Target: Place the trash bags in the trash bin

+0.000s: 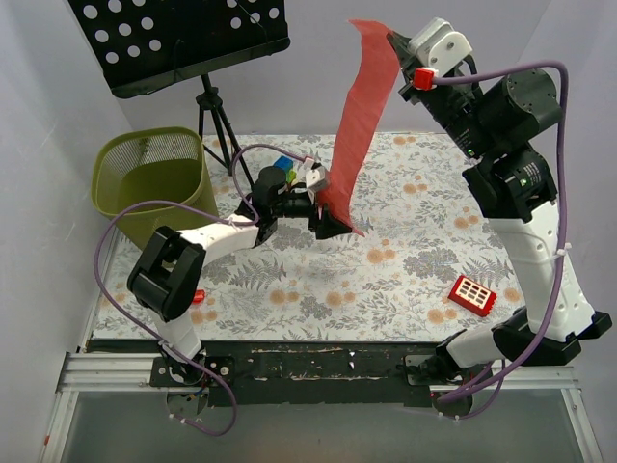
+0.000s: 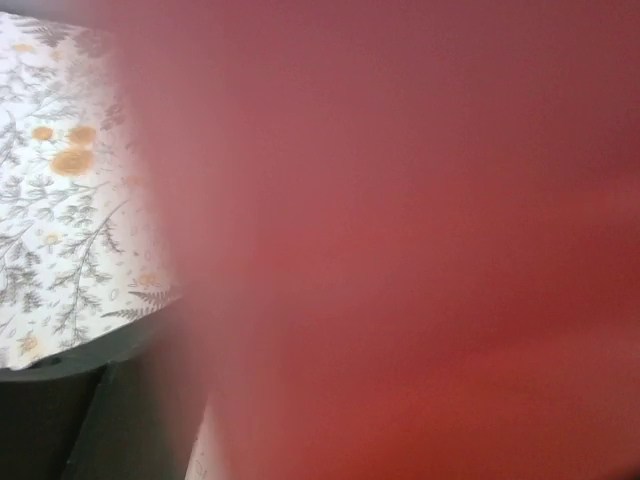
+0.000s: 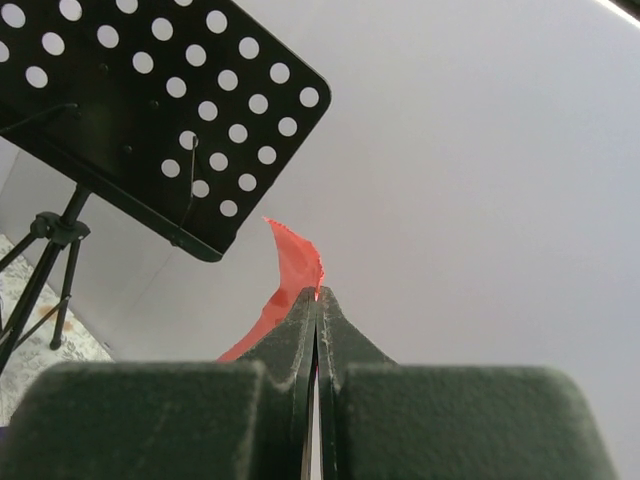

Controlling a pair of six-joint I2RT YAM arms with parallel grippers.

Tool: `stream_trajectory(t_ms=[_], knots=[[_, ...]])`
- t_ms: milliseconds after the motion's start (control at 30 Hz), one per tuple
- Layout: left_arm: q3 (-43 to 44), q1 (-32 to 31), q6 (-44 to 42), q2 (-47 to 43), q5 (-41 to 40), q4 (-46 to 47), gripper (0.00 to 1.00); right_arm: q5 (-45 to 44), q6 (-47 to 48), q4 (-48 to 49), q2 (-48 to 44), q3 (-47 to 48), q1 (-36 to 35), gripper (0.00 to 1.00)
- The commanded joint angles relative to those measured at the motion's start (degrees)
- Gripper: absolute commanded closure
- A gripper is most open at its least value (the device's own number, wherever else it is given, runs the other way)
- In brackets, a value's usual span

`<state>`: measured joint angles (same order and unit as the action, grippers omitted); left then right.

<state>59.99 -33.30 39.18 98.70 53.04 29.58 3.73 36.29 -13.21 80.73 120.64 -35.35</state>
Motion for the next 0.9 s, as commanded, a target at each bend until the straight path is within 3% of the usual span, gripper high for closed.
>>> stream_trajectory(t_ms=[0, 133, 200, 233, 400, 500, 533, 567, 600, 667, 767, 867], knots=[[5.7, 0.0, 2.9, 2.4, 6.8, 2.6, 0.4, -3.5, 1.8, 2.9, -0.1, -0.9, 0.1, 0.99], [7.8, 0.1, -2.6, 1.8, 11.3, -9.1, 0.73, -6.6, 2.1, 9.3, -1.2, -7.9, 3.4, 0.99], [6.8, 0.1, -5.4, 0.4, 12.6, -15.2, 0.96, -7.2, 1.2, 11.8, -0.9, -10.8, 6.8, 0.99], [5.7, 0.2, -7.3, -1.0, 12.9, -18.5, 1.0, -7.3, 0.5, 12.6, -0.7, -12.9, 9.0, 0.99], [0.0, 0.2, -11.6, -7.0, 11.0, -29.2, 1.0, -11.5, -3.9, 15.8, 0.9, -24.9, 19.2, 0.99], [0.8, 0.3, -11.4, -7.1, 8.6, -37.5, 1.0, -14.1, -3.1, 14.1, 3.2, -32.0, 20.7, 0.99], [1.6, 0.3, -10.9, -6.6, 8.1, -39.8, 1.0, -13.1, -2.9, 9.3, 4.3, -32.8, 20.8, 0.94], [2.8, 0.3, -10.4, -5.9, 7.5, -42.1, 1.0, -11.7, -3.2, 3.3, 6.1, -31.4, 20.8, 0.72], [4.1, 0.3, -10.4, -4.8, 7.2, -45.5, 1.0, -10.3, -4.4, -2.7, 7.9, -29.3, 20.8, 0.58], [7.6, 0.3, -10.5, -2.9, 6.5, -50.7, 1.0, -8.8, -8.4, -10.8, 11.2, -25.6, 20.8, 0.42], [13.7, 0.3, -11.9, 1.3, 5.8, -59.9, 1.0, -7.2, -10.5, -14.0, 8.3, -26.6, 21.0, 0.37], [22.3, 0.3, -13.4, 6.4, 5.1, -71.0, 1.0, -2.2, -7.8, -6.7, -1.9, -36.5, 21.2, 0.34]])
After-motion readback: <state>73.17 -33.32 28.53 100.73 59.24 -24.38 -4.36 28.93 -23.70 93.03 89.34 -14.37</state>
